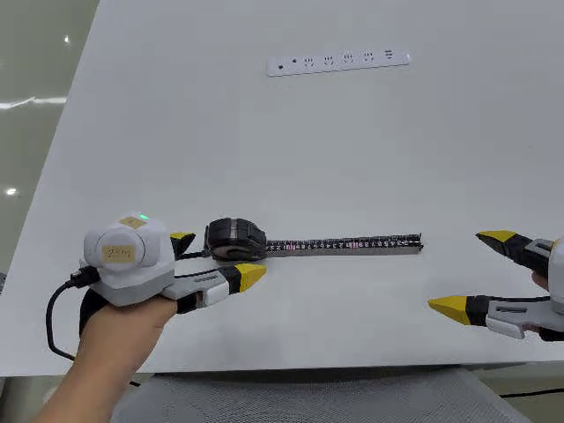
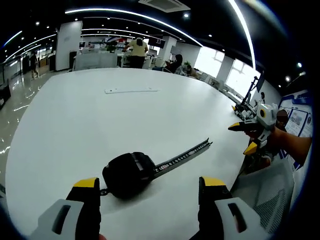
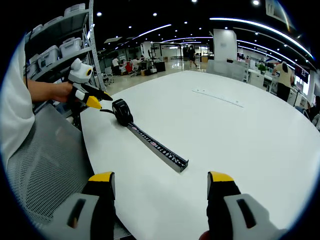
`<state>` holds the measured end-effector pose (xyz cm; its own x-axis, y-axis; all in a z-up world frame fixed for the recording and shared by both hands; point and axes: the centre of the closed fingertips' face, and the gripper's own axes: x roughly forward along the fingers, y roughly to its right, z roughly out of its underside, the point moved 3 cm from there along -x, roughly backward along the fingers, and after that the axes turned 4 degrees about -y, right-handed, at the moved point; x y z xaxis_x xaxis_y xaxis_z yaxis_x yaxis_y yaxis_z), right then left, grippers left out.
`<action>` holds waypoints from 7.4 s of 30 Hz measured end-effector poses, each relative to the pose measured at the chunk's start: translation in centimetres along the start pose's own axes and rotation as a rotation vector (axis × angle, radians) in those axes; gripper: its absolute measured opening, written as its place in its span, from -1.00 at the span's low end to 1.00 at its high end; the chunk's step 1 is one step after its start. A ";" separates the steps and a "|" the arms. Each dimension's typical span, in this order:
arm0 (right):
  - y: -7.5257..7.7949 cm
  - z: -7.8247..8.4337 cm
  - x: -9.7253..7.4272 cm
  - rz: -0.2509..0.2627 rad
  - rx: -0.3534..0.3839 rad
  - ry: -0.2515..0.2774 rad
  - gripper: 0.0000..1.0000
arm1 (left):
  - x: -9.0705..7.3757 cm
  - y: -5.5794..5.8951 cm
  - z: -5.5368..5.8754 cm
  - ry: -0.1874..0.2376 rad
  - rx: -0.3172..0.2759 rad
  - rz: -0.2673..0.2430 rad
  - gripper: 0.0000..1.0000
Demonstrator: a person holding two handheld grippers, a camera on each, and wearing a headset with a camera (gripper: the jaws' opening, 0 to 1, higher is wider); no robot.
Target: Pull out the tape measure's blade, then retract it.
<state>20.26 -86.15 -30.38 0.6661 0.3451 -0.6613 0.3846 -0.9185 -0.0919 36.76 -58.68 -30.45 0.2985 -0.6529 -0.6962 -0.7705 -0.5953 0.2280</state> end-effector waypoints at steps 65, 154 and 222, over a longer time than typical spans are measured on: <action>0.9 -1.4 3.0 -0.021 -0.064 0.029 0.30 | 4.5 -1.9 0.7 0.131 -0.241 -0.277 0.33; 4.5 1.4 9.6 -0.225 -0.295 0.002 -0.72 | 5.1 -2.5 1.0 0.037 -0.281 -0.422 0.20; -1.9 -3.5 15.0 -0.392 -0.280 0.117 -0.75 | 5.2 -2.7 1.0 -0.037 -0.293 -0.407 0.13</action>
<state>31.76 -78.53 -37.55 0.4983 0.6882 -0.5274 0.7668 -0.6336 -0.1023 39.84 -60.02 -35.34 0.5177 -0.3269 -0.7907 -0.4036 -0.9082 0.1113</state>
